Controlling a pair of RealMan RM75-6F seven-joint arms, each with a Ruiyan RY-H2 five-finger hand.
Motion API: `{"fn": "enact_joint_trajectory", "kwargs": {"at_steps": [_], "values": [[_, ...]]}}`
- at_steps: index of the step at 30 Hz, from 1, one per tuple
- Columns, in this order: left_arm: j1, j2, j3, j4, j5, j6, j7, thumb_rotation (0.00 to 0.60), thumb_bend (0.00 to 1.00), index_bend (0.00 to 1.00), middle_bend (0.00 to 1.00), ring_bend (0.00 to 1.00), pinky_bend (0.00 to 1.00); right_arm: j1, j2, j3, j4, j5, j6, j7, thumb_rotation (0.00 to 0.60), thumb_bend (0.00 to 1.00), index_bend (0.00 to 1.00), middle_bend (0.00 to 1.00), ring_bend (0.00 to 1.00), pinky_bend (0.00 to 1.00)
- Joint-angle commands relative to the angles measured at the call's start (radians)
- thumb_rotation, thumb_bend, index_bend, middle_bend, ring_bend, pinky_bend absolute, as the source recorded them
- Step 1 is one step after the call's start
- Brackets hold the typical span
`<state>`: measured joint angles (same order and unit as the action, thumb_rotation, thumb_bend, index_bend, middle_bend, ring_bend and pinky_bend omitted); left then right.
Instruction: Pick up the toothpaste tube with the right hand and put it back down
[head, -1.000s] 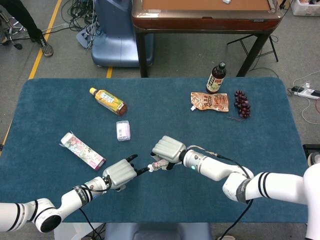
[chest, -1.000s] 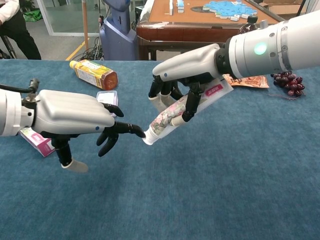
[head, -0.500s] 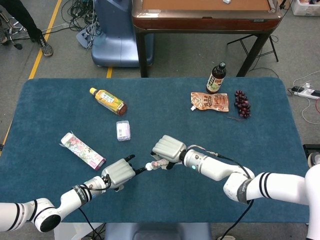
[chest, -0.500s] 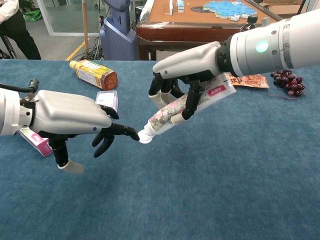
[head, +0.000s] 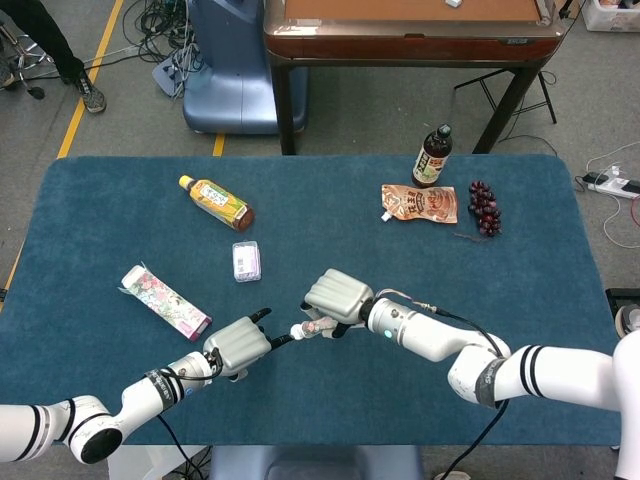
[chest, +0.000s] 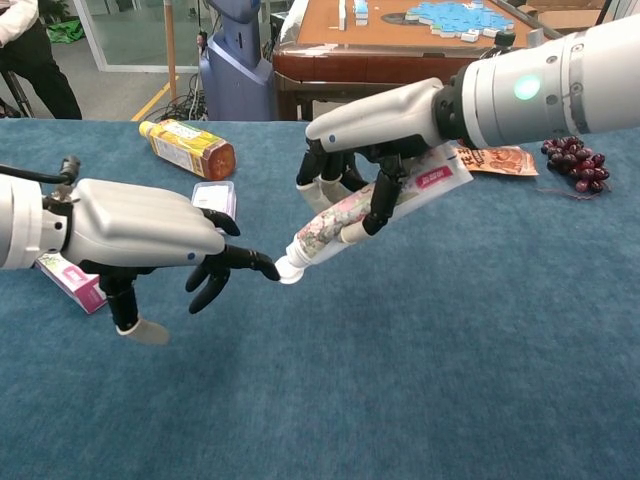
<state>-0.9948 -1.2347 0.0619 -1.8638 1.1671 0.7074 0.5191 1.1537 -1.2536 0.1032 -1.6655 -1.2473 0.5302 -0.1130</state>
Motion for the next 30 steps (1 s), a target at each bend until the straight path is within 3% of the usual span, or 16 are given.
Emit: {"fn": "enact_joint_trajectory", "kwargs": {"at_steps": [1,17,25,30], "values": [[0.0,0.0,0.0,-0.001,0.001,0.001,-0.001,0.6,0.22,0.06,0.48,0.4,0.01,-0.003,0.002,0.003,-0.003,-0.003,0.006,0.004,0.6,0.85,0.8,0.73,0.65,0.42],[0.014,0.029,0.008,-0.011,-0.001,0.023,-0.004,0.6,0.22,0.06,0.48,0.4,0.01,-0.074,-0.014,0.008,0.011,-0.027,0.105,0.052,0.6,0.85,0.8,0.73,0.65,0.42],[0.037,0.102,0.014,-0.029,-0.012,0.051,-0.012,0.6,0.22,0.06,0.48,0.4,0.01,-0.152,-0.098,-0.025,0.106,-0.09,0.202,0.098,0.6,0.82,0.8,0.72,0.64,0.43],[0.056,0.135,0.017,-0.032,-0.026,0.069,-0.018,0.6,0.22,0.06,0.48,0.4,0.01,-0.176,-0.161,-0.041,0.182,-0.118,0.229,0.098,0.6,0.73,0.8,0.68,0.59,0.42]]}}
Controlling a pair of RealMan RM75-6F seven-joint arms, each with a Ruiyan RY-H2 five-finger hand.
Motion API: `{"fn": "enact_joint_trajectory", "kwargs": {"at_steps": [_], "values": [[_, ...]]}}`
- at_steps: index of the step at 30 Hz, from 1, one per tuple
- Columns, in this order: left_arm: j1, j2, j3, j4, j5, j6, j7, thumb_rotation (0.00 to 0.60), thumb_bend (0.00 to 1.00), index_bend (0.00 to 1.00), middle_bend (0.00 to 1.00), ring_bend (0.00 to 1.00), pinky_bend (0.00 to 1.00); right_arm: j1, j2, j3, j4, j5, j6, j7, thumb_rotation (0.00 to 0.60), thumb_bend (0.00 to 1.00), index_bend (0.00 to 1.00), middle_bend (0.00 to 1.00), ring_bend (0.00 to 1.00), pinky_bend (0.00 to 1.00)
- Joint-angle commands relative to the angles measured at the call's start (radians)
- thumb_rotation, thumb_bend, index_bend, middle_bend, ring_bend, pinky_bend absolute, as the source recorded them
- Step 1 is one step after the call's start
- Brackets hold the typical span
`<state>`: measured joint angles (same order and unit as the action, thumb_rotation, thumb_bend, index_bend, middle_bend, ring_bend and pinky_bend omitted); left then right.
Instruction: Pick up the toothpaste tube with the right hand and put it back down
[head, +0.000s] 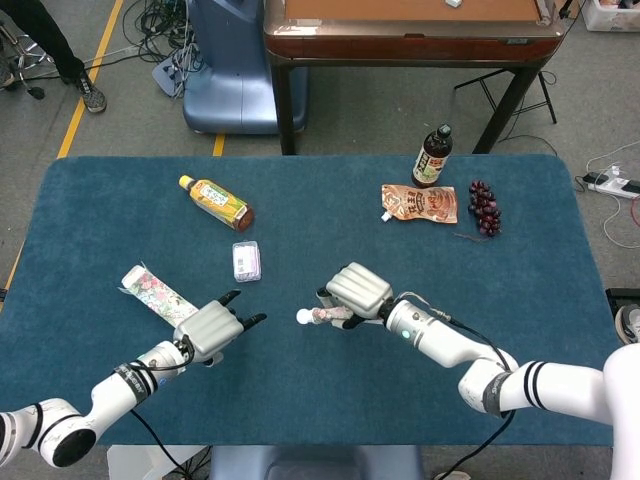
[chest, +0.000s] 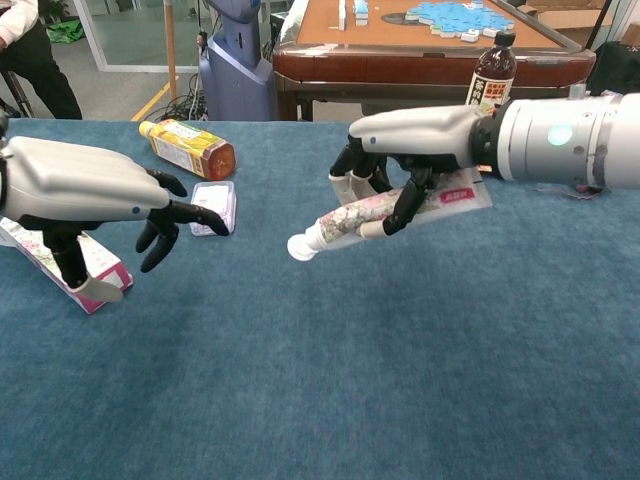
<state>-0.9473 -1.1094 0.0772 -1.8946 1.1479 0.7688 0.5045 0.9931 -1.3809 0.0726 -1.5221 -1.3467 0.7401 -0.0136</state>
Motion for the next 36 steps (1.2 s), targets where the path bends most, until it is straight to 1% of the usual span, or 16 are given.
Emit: {"fn": "enact_joint_trajectory", "kwargs": {"at_steps": [1,6,9,17,19,22,25,28,29,33,34,36], "values": [[0.012,0.014,0.002,-0.001,-0.009,0.01,-0.006,0.6,0.22,0.06,0.48,0.4,0.01,-0.018,-0.045,-0.011,0.052,-0.022,0.024,-0.007,0.6,0.71,0.8,0.67,0.58,0.41],[0.033,0.037,0.007,-0.003,-0.011,0.027,-0.012,0.6,0.22,0.06,0.48,0.4,0.01,-0.03,-0.096,-0.011,0.116,-0.028,0.038,-0.03,0.6,0.65,0.76,0.63,0.53,0.39],[0.045,0.047,0.009,-0.004,-0.009,0.033,-0.018,0.6,0.22,0.06,0.48,0.4,0.01,-0.032,-0.116,-0.008,0.142,-0.029,0.039,-0.034,0.6,0.63,0.74,0.62,0.52,0.39],[0.07,0.062,0.011,-0.005,0.003,0.04,-0.029,0.6,0.22,0.06,0.48,0.4,0.01,-0.029,-0.177,0.002,0.21,-0.026,0.027,-0.054,0.6,0.62,0.73,0.61,0.5,0.38],[0.073,0.064,0.01,-0.005,0.006,0.041,-0.03,0.6,0.22,0.06,0.48,0.4,0.01,-0.024,-0.186,0.003,0.224,-0.018,0.012,-0.07,0.6,0.62,0.7,0.58,0.49,0.37],[0.079,0.067,0.007,-0.008,0.01,0.042,-0.031,0.6,0.22,0.06,0.48,0.4,0.01,-0.017,-0.198,0.008,0.238,0.004,-0.013,-0.102,0.6,0.62,0.63,0.53,0.44,0.34],[0.083,0.07,0.005,-0.01,0.011,0.041,-0.03,0.6,0.22,0.06,0.48,0.4,0.01,-0.011,-0.2,0.011,0.241,0.037,-0.042,-0.144,0.6,0.6,0.51,0.44,0.38,0.31],[0.087,0.072,0.004,-0.011,0.011,0.04,-0.027,0.6,0.22,0.06,0.48,0.4,0.01,-0.007,-0.198,0.018,0.233,0.074,-0.055,-0.188,0.6,0.53,0.34,0.33,0.32,0.29],[0.088,0.072,0.004,-0.011,0.011,0.04,-0.027,0.6,0.22,0.06,0.48,0.4,0.01,-0.007,-0.196,0.021,0.228,0.084,-0.056,-0.201,0.6,0.51,0.3,0.3,0.3,0.28],[0.093,0.075,-0.001,-0.01,0.01,0.041,-0.029,0.6,0.22,0.06,0.48,0.4,0.01,-0.011,-0.17,0.036,0.192,0.119,-0.04,-0.247,0.6,0.4,0.06,0.15,0.22,0.26],[0.095,0.077,-0.002,-0.01,0.011,0.042,-0.031,0.6,0.22,0.06,0.48,0.4,0.01,-0.015,-0.156,0.041,0.173,0.126,-0.027,-0.257,0.6,0.38,0.02,0.12,0.2,0.26],[0.101,0.08,-0.007,-0.01,0.011,0.048,-0.039,0.6,0.22,0.06,0.48,0.4,0.01,-0.026,-0.128,0.05,0.142,0.133,-0.001,-0.268,0.6,0.35,0.0,0.1,0.19,0.26]]}}
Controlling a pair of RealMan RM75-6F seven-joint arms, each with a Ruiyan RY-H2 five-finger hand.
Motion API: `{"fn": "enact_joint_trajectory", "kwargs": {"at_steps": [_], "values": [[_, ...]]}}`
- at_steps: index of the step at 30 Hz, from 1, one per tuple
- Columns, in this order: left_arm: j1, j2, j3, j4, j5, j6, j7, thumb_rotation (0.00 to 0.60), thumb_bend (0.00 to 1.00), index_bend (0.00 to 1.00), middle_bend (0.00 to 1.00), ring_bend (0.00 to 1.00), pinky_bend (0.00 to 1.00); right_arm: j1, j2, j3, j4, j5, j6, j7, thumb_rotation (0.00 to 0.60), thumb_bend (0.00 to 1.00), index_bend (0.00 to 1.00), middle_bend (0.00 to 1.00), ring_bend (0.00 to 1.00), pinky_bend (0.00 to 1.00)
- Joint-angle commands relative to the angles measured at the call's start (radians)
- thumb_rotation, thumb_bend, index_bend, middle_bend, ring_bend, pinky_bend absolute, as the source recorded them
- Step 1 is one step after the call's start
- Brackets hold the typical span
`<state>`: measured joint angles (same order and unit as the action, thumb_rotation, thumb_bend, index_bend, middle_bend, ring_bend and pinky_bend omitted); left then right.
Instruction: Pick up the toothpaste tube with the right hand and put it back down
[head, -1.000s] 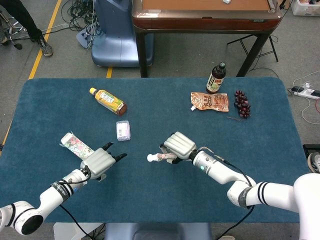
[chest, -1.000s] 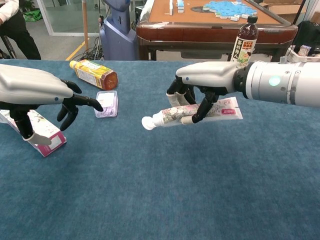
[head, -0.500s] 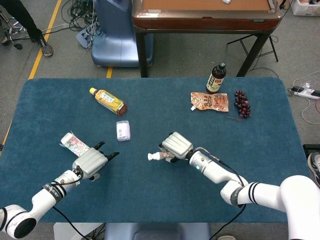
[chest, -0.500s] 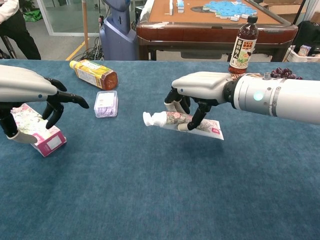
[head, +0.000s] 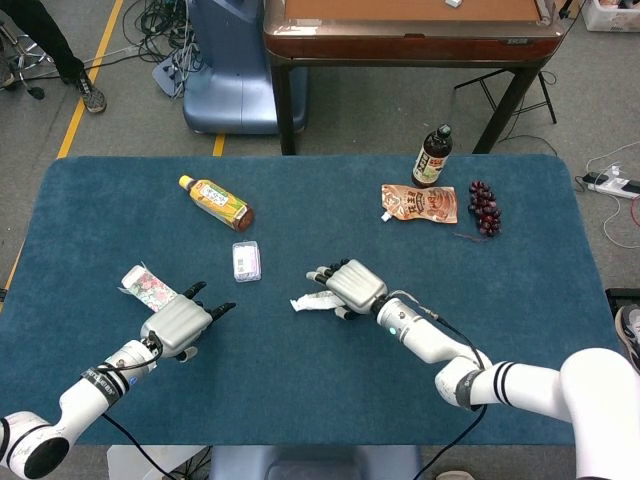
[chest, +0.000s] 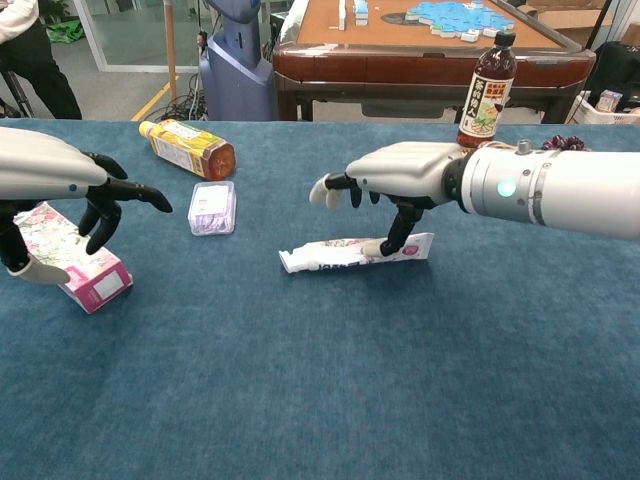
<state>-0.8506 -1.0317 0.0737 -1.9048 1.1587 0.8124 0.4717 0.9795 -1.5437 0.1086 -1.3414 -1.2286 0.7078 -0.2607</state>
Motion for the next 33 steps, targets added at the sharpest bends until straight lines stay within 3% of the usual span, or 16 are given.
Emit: {"fn": "enact_joint_trajectory", "kwargs": {"at_steps": [1,8,18,33], "values": [[0.008,0.004,-0.006,0.0,0.0,0.008,-0.012,0.6,0.22,0.06,0.48,0.4,0.01,-0.02,0.052,0.017,-0.058,0.02,0.044,-0.026,0.6,0.34,0.0,0.09,0.18,0.26],[0.08,0.02,-0.036,0.021,-0.007,0.102,-0.108,0.6,0.22,0.06,0.48,0.4,0.01,-0.121,0.229,0.015,-0.225,0.069,0.18,-0.075,0.6,0.34,0.0,0.1,0.18,0.26],[0.282,-0.016,-0.039,0.099,0.026,0.379,-0.185,0.6,0.22,0.06,0.46,0.38,0.01,-0.348,0.419,-0.046,-0.341,0.059,0.431,-0.054,0.6,0.34,0.05,0.21,0.2,0.26],[0.545,-0.092,-0.035,0.194,0.105,0.69,-0.284,0.6,0.22,0.07,0.45,0.36,0.01,-0.684,0.453,-0.136,-0.352,-0.033,0.771,0.057,0.6,0.34,0.23,0.33,0.26,0.26]]}}
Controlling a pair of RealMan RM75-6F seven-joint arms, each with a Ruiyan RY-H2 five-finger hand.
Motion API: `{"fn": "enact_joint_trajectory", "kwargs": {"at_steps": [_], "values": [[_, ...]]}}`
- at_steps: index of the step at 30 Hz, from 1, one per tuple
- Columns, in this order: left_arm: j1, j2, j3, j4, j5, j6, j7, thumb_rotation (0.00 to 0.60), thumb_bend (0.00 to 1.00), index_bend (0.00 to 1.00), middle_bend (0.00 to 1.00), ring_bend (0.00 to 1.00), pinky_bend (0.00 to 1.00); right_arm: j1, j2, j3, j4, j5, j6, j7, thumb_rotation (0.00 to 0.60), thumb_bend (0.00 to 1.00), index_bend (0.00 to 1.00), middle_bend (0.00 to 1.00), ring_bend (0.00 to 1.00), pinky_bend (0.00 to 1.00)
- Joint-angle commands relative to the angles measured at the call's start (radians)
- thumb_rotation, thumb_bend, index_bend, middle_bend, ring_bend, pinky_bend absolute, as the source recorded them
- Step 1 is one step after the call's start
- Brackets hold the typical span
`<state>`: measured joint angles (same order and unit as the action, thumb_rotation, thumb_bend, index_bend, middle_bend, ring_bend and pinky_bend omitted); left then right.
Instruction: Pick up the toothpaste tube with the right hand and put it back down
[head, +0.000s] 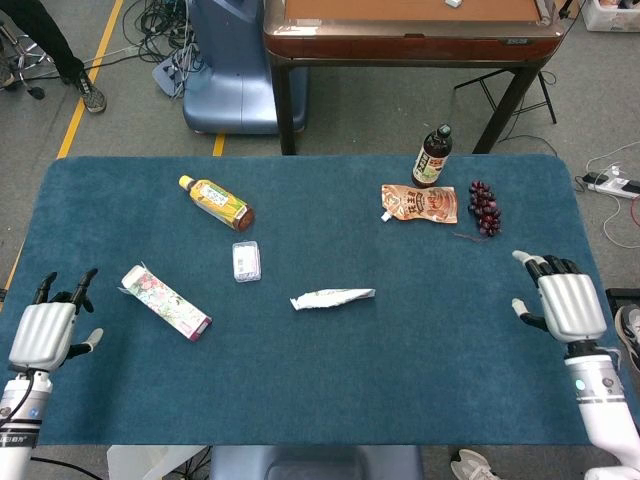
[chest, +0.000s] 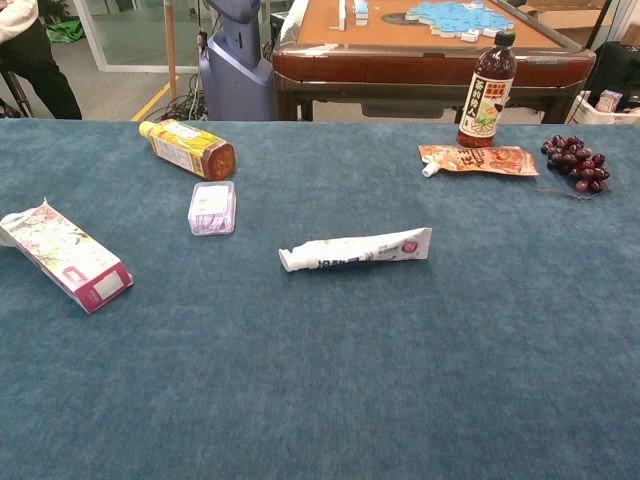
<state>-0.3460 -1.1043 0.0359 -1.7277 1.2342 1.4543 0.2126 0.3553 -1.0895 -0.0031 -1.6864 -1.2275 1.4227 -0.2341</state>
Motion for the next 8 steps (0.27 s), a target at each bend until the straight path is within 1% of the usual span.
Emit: {"fn": "enact_joint_trajectory", "kwargs": {"at_steps": [1,4,8], "values": [[0.059,-0.025,0.003,0.02,0.043,0.07,-0.033,0.6,0.22,0.07,0.45,0.36,0.01,-0.082,-0.003,-0.028,-0.011,-0.043,0.081,0.036,0.6,0.34,0.23,0.33,0.26,0.26],[0.097,-0.037,0.004,0.025,0.072,0.116,-0.037,0.6,0.22,0.08,0.45,0.36,0.01,-0.132,-0.004,-0.036,-0.024,-0.063,0.13,0.043,0.6,0.34,0.24,0.34,0.26,0.26],[0.131,-0.039,0.002,0.011,0.087,0.14,-0.035,0.6,0.22,0.08,0.45,0.36,0.01,-0.171,0.006,-0.04,-0.047,-0.087,0.161,0.033,0.6,0.34,0.25,0.35,0.27,0.26]]}}
